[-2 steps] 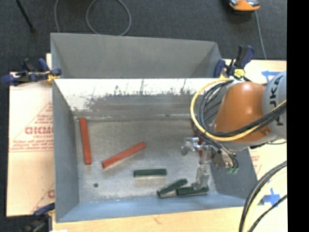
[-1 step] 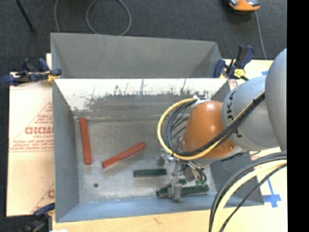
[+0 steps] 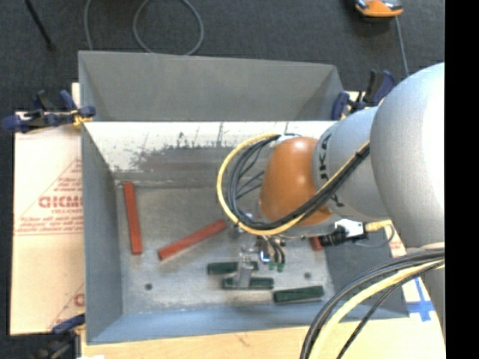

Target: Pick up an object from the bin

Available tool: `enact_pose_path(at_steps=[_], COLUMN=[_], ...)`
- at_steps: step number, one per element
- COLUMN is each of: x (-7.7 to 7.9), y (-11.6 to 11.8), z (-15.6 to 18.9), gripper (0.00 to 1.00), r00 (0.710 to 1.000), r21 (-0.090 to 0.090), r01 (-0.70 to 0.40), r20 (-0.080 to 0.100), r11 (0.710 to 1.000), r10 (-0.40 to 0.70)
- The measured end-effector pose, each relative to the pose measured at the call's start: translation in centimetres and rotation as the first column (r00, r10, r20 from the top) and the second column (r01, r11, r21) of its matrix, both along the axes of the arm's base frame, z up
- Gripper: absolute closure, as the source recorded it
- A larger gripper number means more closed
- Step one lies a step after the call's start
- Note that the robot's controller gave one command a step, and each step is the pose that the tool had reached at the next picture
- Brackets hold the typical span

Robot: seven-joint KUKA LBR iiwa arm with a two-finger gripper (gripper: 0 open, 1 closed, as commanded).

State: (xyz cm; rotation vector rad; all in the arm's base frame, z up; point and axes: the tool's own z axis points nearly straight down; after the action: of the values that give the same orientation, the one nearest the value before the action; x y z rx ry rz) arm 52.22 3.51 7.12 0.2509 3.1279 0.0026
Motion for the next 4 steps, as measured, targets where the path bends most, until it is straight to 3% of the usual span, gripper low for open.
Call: enact_pose_path(at_steps=[1,2,3,4], x=[0.5,-4.4,-4.9,-1.4], y=[-0.7,-3.8,-3.7,-5.2], z=[8.6,0.0,-0.1,3.1], gripper=[0.0,0.0,1.0,1.0], r00=[0.937,0.959,0.956,0.964], r21=[-0.005,-0.007,-0.003,-0.004], r01=[-0.348,-0.284,-0.294,-0.265], r20=[0.004,0.018,0.0,0.003], r11=[0.937,0.959,0.956,0.964], r10=[0.348,0.284,0.294,0.265])
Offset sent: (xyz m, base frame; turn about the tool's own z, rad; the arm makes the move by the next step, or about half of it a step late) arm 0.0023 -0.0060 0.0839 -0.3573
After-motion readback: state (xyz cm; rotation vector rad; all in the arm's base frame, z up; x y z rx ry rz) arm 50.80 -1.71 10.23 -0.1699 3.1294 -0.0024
